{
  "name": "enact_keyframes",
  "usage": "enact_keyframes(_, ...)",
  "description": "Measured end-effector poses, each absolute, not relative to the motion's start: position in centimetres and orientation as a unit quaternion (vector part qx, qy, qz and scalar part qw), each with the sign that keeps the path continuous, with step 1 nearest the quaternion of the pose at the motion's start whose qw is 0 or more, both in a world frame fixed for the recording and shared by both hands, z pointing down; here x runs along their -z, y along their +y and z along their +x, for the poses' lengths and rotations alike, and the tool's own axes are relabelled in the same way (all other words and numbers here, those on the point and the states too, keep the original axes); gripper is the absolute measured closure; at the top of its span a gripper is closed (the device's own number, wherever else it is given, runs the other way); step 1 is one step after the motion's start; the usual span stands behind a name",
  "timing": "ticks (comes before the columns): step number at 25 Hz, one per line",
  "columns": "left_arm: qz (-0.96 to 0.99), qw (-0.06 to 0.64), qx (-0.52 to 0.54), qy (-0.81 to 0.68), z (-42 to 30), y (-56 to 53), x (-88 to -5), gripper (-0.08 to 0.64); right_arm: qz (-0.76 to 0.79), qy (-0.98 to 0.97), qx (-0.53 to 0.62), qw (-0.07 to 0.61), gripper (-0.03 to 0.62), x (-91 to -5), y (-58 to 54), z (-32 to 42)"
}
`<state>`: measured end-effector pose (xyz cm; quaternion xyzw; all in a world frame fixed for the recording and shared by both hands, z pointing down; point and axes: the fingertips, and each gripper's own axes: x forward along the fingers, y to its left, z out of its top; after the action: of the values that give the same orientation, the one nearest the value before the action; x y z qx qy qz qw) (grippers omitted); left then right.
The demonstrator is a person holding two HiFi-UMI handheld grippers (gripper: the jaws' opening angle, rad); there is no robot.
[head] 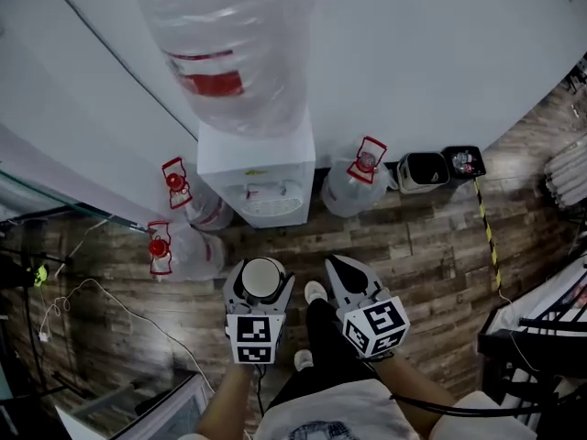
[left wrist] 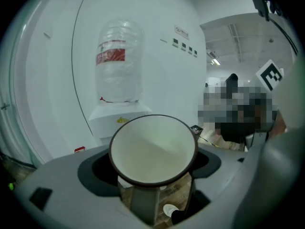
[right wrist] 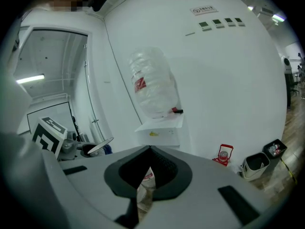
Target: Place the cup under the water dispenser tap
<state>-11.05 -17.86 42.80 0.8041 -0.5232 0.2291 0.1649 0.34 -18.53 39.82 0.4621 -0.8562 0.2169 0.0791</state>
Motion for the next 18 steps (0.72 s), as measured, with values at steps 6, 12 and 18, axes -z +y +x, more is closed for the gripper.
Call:
enact_keyframes(6,0.804,0.166,-0.247,-0.514,-10.2,-22.3,-49.4,0.112,0.469,-0.849,-0.226,0.088,0.574,-45.6,-22.4,1.3)
enact_keyframes(12,0.809,0.161,-0.260,-0.502,-9.2,-26.3,-55.8,0.112,0.486,-0.837,-0.233,0.098,0.574,-51.8,-25.2,2.5)
enact_keyframes(18,0.808,0.159,-0.265,-0.501,-8.7,-30.0,-61.4,0.112,0.498,-0.831,-0.230,0.096,0.574,-56.6,-28.2,3.0)
